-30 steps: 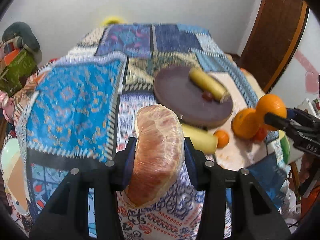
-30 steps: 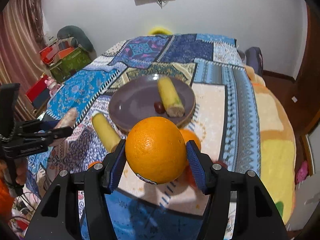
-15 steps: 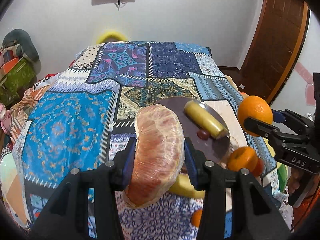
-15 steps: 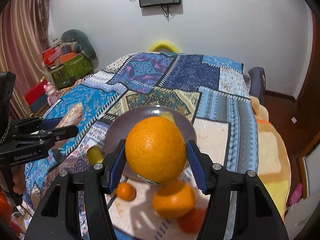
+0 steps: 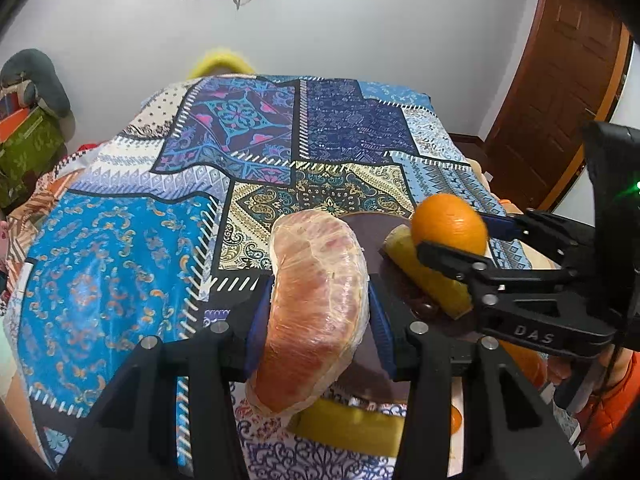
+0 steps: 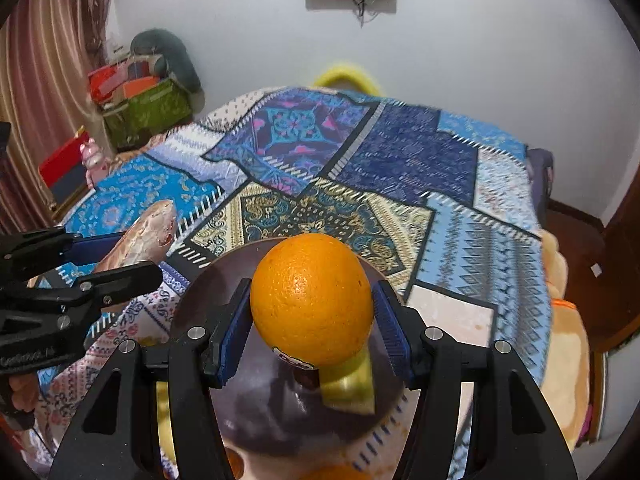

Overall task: Organize fruits
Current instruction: 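Carry the pomelo and orange onto the brown plate and open both grippers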

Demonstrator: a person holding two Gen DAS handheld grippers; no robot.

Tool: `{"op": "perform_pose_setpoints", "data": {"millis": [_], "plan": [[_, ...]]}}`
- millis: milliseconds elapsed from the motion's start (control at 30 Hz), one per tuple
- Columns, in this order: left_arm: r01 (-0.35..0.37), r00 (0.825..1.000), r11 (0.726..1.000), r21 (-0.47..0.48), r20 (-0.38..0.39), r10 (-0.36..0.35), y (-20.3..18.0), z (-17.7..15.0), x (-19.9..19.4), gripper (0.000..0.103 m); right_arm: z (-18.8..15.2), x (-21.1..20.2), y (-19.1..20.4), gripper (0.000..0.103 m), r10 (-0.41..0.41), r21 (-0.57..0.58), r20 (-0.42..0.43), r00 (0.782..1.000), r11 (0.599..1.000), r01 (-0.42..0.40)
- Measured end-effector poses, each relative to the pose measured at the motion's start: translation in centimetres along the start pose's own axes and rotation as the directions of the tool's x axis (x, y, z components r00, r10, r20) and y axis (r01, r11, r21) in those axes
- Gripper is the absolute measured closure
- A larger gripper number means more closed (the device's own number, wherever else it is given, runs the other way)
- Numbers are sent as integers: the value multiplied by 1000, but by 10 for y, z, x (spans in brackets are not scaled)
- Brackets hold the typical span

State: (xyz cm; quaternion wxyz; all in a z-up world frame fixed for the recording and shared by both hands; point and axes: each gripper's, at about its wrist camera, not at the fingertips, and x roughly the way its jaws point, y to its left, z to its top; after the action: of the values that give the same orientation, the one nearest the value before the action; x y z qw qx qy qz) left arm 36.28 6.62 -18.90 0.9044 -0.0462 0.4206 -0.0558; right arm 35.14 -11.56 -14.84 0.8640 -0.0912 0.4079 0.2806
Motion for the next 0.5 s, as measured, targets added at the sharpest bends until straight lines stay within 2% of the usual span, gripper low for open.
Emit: {"op": "perform_pose_setpoints", "data": {"millis": [233, 367, 500], "plan": [[14, 999, 1000, -20, -48, -15, 7, 3, 28, 57, 7, 29, 6, 47, 44, -54, -90, 995, 997, -49], [22, 997, 999, -25, -73, -23, 10, 2, 37, 57, 7, 34, 10, 47, 44, -117, -106, 993, 992, -57], [43, 994, 997, -66, -95, -49, 16, 2, 45, 57, 6, 36, 7, 46, 44, -116, -106, 993, 992, -56]]}}
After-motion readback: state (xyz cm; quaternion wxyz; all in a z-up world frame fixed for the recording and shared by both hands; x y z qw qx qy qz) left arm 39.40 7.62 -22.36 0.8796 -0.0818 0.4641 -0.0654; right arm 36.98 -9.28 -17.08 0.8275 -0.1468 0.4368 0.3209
